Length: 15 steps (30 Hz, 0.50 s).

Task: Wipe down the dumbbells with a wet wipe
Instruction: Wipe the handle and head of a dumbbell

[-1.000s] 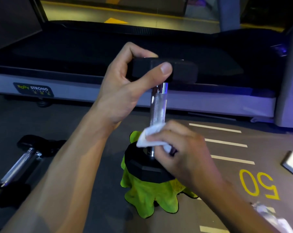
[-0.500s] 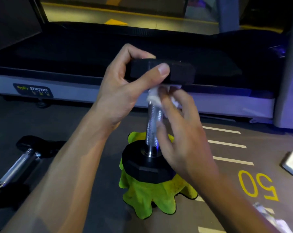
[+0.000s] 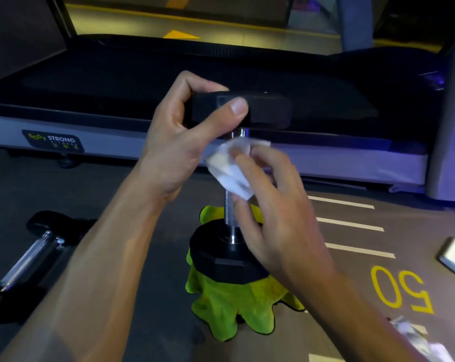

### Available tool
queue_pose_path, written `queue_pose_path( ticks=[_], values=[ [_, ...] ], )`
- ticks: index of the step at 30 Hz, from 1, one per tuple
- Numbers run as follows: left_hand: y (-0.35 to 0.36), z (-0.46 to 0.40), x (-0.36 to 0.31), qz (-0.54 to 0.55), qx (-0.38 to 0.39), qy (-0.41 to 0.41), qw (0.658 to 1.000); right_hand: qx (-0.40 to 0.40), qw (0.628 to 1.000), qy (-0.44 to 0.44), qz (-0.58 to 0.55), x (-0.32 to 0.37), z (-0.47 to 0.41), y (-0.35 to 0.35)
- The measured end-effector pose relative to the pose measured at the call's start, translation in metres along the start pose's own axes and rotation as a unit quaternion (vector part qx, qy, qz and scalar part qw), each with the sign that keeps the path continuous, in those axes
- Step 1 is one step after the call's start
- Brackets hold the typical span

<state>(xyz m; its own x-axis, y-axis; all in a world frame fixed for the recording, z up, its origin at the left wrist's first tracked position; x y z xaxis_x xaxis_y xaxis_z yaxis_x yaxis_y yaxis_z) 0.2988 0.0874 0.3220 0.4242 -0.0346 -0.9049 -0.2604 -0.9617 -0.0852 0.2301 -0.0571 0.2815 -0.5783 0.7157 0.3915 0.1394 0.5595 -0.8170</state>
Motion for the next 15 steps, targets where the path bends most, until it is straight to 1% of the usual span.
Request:
queue_pose_path(
  ticks=[4, 7, 8, 9, 10, 11, 13, 15],
  values=[
    [-0.004, 0.004, 0.002, 0.010, -0.007, 0.006, 1.000, -0.003, 1.000, -0.009, -0.002, -0.008, 0.014, -0.002],
    [-0.004, 0.007, -0.004, -0.010, 0.011, 0.020, 1.000, -0.080, 0.996, 0.007, -0.048, -0.017, 0.005, -0.034],
    [-0.003, 0.008, -0.009, -0.029, 0.020, 0.028, 0.999, -0.099, 0.993, 0.007, -0.058, -0.018, 0.003, -0.043],
    [-0.003, 0.009, -0.013, -0.048, 0.027, 0.037, 0.998, -0.100, 0.994, 0.007, -0.053, -0.017, 0.002, -0.046],
    [-0.003, 0.009, -0.016, -0.066, 0.032, 0.044, 0.996, -0.081, 0.996, 0.008, -0.036, -0.015, 0.002, -0.043],
    [-0.003, 0.010, -0.019, -0.083, 0.036, 0.051, 0.995, -0.045, 0.999, 0.008, -0.012, -0.013, 0.003, -0.035],
    [-0.002, 0.010, -0.022, -0.113, 0.037, 0.060, 0.991, 0.046, 0.999, -0.001, 0.013, -0.009, 0.008, -0.016],
    [-0.002, 0.009, -0.022, -0.136, 0.033, 0.062, 0.988, 0.152, 0.988, -0.012, -0.009, -0.003, 0.011, 0.000]
  ],
)
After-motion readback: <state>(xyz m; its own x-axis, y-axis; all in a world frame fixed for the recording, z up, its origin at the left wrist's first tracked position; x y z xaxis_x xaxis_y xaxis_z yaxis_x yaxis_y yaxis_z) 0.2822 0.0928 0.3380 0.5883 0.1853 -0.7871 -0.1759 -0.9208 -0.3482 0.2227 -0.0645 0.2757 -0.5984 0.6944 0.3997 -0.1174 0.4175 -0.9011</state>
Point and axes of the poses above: each hand's wrist, its own z-axis away from the middle knuckle, its own y-axis out of the palm, x = y × z, the point moved 7 cm from there along -z, towards the middle knuckle, and after that the axes turned 13 degrees about x, right-handed, at the moved point
